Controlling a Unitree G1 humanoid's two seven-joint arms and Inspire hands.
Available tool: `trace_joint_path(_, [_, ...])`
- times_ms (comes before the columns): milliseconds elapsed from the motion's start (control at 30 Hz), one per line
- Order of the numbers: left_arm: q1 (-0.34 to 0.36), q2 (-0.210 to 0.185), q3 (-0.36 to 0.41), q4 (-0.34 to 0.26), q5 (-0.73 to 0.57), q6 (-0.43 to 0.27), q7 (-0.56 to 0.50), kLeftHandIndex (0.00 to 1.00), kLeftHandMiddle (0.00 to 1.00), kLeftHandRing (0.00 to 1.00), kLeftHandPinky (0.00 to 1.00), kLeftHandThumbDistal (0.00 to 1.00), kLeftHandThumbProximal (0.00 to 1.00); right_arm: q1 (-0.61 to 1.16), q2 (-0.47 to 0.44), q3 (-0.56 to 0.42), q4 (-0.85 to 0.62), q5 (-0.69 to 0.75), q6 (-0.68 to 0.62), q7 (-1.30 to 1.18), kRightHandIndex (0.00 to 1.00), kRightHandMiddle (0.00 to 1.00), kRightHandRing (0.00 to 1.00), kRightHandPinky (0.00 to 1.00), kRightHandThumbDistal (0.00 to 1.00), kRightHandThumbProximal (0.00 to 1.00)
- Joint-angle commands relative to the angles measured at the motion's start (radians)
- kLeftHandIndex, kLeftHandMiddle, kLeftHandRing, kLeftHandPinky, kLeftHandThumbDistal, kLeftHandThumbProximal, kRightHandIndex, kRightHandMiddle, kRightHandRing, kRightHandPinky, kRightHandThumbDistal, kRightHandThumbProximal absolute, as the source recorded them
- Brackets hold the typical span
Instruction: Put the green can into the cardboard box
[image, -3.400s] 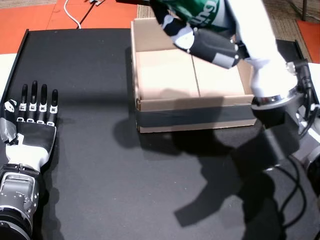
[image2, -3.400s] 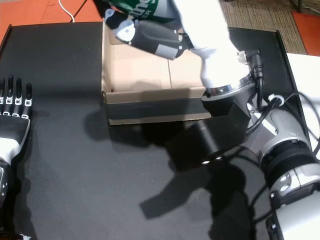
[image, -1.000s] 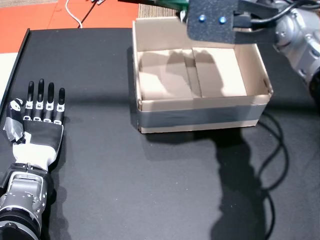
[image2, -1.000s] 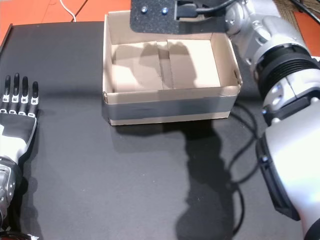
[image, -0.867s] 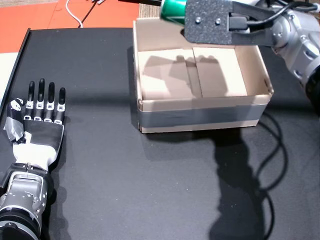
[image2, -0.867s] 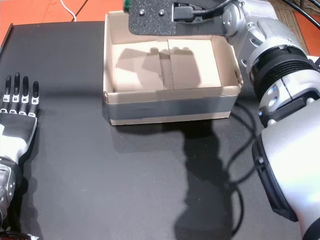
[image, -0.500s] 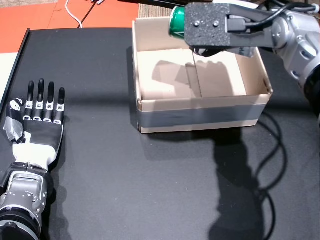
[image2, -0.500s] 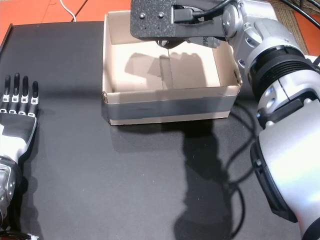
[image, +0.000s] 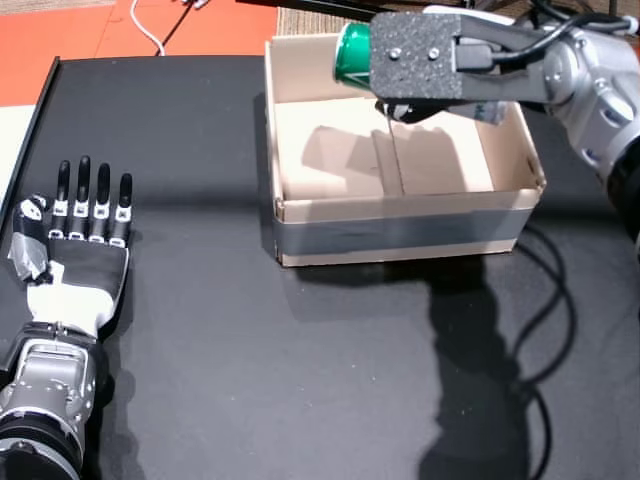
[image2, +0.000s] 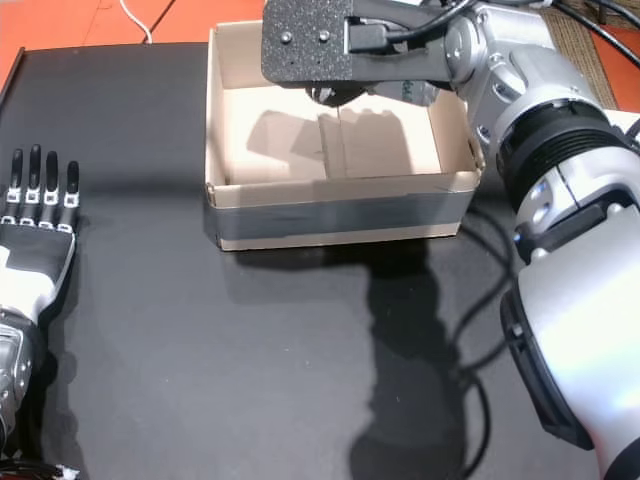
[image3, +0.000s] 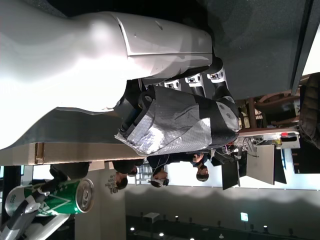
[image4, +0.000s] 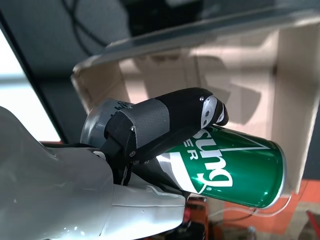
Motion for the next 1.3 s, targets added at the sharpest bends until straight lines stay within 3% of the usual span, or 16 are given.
trace_joint_path(0, [0.04, -0.019, -0.001, 0.028, 0.011, -0.002, 0.029, 0.54, 0.56, 0.68, 0.74, 0.0, 0.57, -0.005, -0.002, -0.019, -0.001, 0.029, -0.013, 0.025, 0.44, 0.5, 0.62, 0.77, 0.7, 0.55])
trace_joint_path(33, [0.041, -0.02, 0.001, 0.029, 0.008, 0.0, 0.023, 0.55, 0.57, 0.69, 0.76, 0.0, 0.57, -0.008, -0.003, -0.025, -0.001, 0.034, -0.009, 0.04, 0.49, 0.55, 0.69, 0.82, 0.82, 0.57])
trace_joint_path(100, [0.042, -0.019, 0.002, 0.029, 0.007, 0.002, 0.019, 0.54, 0.56, 0.68, 0.78, 0.0, 0.57, -0.013, -0.004, -0.034, -0.001, 0.047, -0.004, 0.067, 0.54, 0.62, 0.75, 0.88, 0.97, 0.58])
trace_joint_path(167, [0.041, -0.017, 0.002, 0.03, 0.008, 0.003, 0.029, 0.52, 0.54, 0.67, 0.76, 0.0, 0.57, -0.017, -0.005, -0.044, -0.002, 0.061, 0.0, 0.085, 0.56, 0.66, 0.78, 0.91, 1.0, 0.57])
trace_joint_path(333, [0.039, -0.015, 0.003, 0.029, 0.008, 0.002, 0.033, 0.53, 0.55, 0.67, 0.73, 0.0, 0.58, -0.02, -0.009, -0.054, -0.004, 0.073, 0.004, 0.097, 0.66, 0.74, 0.85, 0.97, 1.0, 0.6])
trace_joint_path(500, [0.036, -0.014, 0.01, 0.03, 0.001, 0.006, 0.039, 0.53, 0.54, 0.65, 0.73, 0.0, 0.58, -0.018, -0.008, -0.063, -0.004, 0.079, 0.01, 0.09, 0.73, 0.77, 0.84, 0.98, 1.0, 0.61])
trace_joint_path(533, [0.037, -0.014, 0.009, 0.03, 0.003, 0.005, 0.035, 0.52, 0.53, 0.64, 0.74, 0.0, 0.58, -0.018, -0.009, -0.062, -0.004, 0.076, 0.012, 0.083, 0.75, 0.83, 0.91, 0.97, 1.0, 0.63])
trace_joint_path(667, [0.039, -0.015, 0.002, 0.03, 0.013, -0.003, 0.026, 0.51, 0.52, 0.64, 0.73, 0.0, 0.57, -0.018, -0.012, -0.062, -0.004, 0.075, 0.018, 0.07, 0.76, 0.92, 1.0, 0.98, 1.0, 0.64])
trace_joint_path(867, [0.036, -0.014, -0.001, 0.03, 0.014, -0.005, 0.028, 0.51, 0.52, 0.64, 0.73, 0.0, 0.57, -0.02, -0.015, -0.068, -0.004, 0.079, 0.02, 0.069, 0.69, 0.87, 0.97, 0.98, 1.0, 0.61])
trace_joint_path(1000, [0.037, -0.011, 0.0, 0.031, 0.011, 0.004, 0.022, 0.51, 0.53, 0.64, 0.74, 0.0, 0.58, -0.023, -0.022, -0.071, -0.007, 0.08, 0.011, 0.052, 0.76, 0.83, 0.89, 0.94, 0.94, 0.55])
trace_joint_path(1033, [0.038, -0.01, 0.0, 0.031, 0.012, 0.004, 0.021, 0.52, 0.53, 0.64, 0.75, 0.0, 0.57, -0.021, -0.023, -0.07, -0.009, 0.077, 0.001, 0.016, 0.77, 0.82, 0.88, 0.93, 0.94, 0.5])
trace_joint_path(1100, [0.037, -0.009, -0.001, 0.031, 0.013, 0.003, 0.023, 0.52, 0.53, 0.64, 0.75, 0.0, 0.56, -0.006, -0.029, -0.068, -0.017, 0.07, -0.048, -0.109, 0.78, 0.84, 0.93, 0.94, 0.93, 0.46])
trace_joint_path(1200, [0.037, -0.009, 0.0, 0.032, 0.012, 0.004, 0.027, 0.51, 0.53, 0.64, 0.75, 0.0, 0.57, 0.023, -0.038, -0.052, -0.026, 0.047, -0.134, -0.337, 0.68, 0.84, 0.96, 0.97, 0.89, 0.53])
trace_joint_path(1267, [0.037, -0.01, 0.001, 0.031, 0.011, 0.002, 0.025, 0.52, 0.52, 0.64, 0.75, 0.0, 0.57, 0.037, -0.046, -0.027, -0.031, 0.019, -0.192, -0.491, 0.72, 0.84, 0.95, 0.99, 0.84, 0.57])
